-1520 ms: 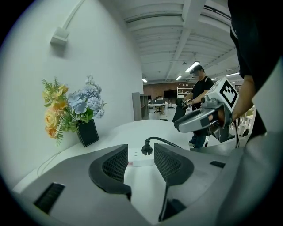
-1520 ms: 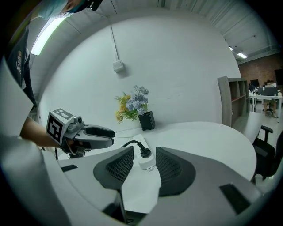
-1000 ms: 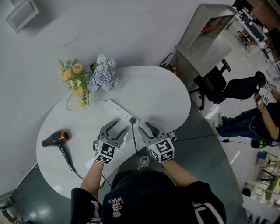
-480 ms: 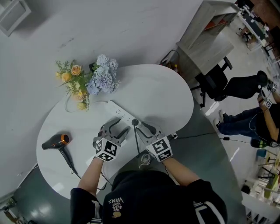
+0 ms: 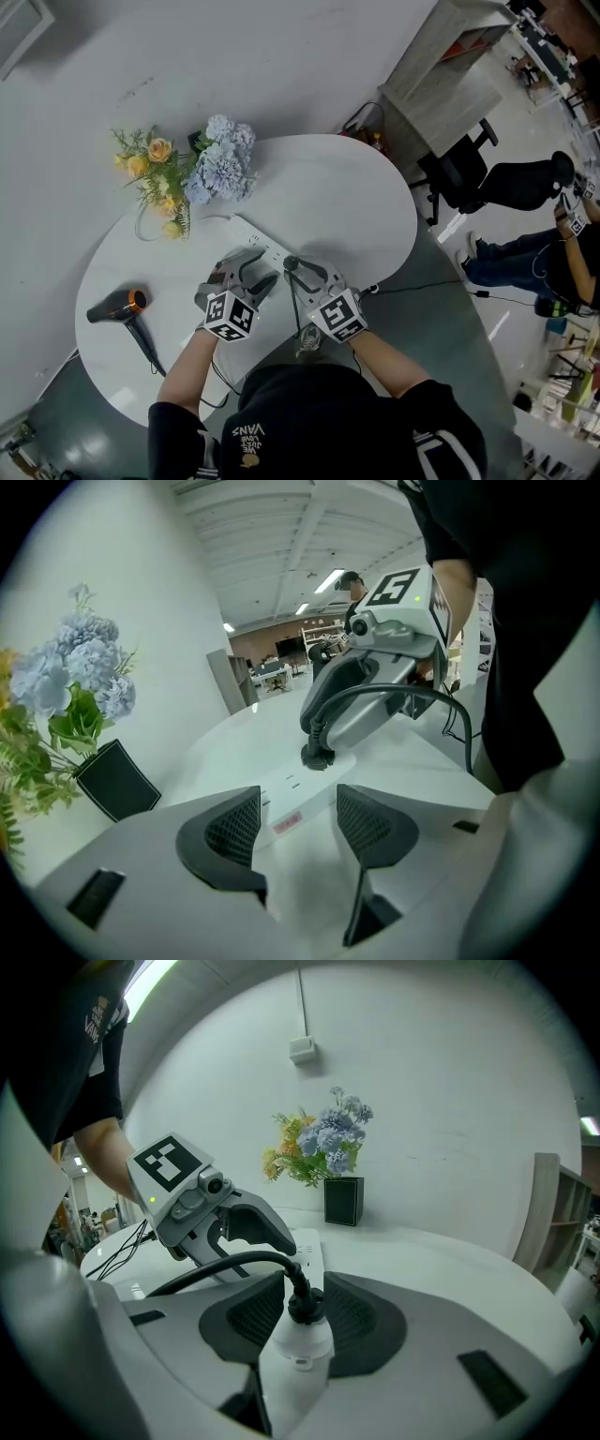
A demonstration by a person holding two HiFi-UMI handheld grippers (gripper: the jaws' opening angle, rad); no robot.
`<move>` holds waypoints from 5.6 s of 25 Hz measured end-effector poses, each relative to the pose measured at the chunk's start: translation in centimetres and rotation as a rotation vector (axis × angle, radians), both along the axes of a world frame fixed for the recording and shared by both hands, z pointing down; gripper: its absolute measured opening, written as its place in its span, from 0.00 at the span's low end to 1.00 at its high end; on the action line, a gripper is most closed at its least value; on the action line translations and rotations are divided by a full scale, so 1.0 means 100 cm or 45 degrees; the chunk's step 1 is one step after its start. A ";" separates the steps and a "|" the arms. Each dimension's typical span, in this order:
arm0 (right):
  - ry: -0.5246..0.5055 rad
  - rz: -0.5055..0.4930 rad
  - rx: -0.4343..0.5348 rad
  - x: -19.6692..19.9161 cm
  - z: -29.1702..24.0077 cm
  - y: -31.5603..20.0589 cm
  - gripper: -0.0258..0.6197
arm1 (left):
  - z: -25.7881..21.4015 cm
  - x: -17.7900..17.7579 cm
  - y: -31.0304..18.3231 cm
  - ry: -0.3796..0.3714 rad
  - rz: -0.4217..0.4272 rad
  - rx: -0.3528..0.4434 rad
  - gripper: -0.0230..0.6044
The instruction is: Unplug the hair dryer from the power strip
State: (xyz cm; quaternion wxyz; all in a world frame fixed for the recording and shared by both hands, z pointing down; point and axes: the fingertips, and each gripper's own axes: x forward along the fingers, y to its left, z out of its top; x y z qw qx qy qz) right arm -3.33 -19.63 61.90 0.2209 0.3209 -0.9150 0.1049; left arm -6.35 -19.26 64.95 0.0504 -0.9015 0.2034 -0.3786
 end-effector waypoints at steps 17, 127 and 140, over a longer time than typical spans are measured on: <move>0.058 -0.076 0.074 -0.007 0.001 -0.005 0.17 | 0.016 0.001 -0.002 -0.206 0.182 0.078 0.44; -0.247 0.227 0.142 0.120 -0.133 0.218 0.15 | -0.166 -0.014 0.253 0.605 -0.792 0.315 0.07; -0.250 0.252 0.133 0.127 -0.131 0.220 0.15 | -0.166 -0.004 0.254 0.618 -0.791 0.303 0.07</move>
